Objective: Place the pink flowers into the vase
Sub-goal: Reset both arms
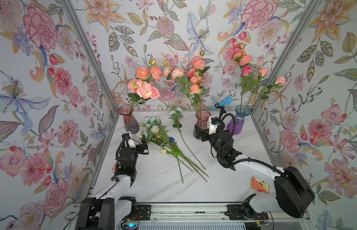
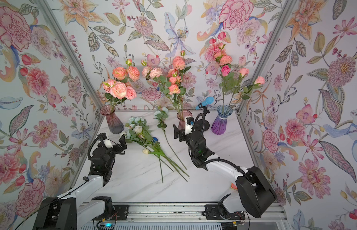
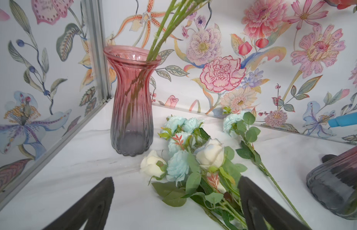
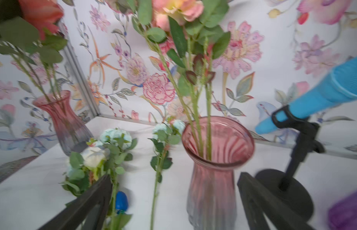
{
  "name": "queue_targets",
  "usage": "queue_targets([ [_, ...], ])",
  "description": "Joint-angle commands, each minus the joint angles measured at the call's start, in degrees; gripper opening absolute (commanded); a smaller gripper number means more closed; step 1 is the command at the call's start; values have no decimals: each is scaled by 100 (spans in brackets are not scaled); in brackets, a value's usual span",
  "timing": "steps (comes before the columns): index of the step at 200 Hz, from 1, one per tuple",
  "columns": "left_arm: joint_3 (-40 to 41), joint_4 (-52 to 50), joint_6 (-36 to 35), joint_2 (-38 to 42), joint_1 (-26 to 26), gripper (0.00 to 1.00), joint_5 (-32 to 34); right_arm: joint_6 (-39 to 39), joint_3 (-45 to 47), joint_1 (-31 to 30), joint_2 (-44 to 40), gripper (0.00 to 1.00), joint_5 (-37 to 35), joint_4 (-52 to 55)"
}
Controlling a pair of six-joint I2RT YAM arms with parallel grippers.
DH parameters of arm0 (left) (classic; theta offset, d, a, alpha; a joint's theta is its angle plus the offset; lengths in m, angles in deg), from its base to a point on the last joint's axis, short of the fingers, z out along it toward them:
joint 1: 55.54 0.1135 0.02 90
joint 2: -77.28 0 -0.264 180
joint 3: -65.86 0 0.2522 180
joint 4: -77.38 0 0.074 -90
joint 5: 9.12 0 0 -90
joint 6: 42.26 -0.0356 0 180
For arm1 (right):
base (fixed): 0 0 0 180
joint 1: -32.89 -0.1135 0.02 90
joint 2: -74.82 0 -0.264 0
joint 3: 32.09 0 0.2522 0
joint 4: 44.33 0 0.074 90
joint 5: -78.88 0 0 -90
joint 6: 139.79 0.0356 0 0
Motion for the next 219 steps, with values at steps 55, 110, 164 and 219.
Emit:
queue_targets([
  [55, 300, 849, -1232, 3, 252, 100, 1326, -1303, 1000, 780, -219, 100, -3155, 566],
  [110, 870, 2103, -1581, -985, 250, 100, 1516, -1875, 1817, 1136, 913, 99, -3445, -1609],
  [164, 1089, 4268, -1588, -2279, 462, 100, 1160, -2059, 2757, 1773, 1115, 100, -1951, -3969],
  [219, 712, 3760, -1782, -2743, 211, 100, 1498, -828, 3063, 2867, 983, 99, -457, -3611],
])
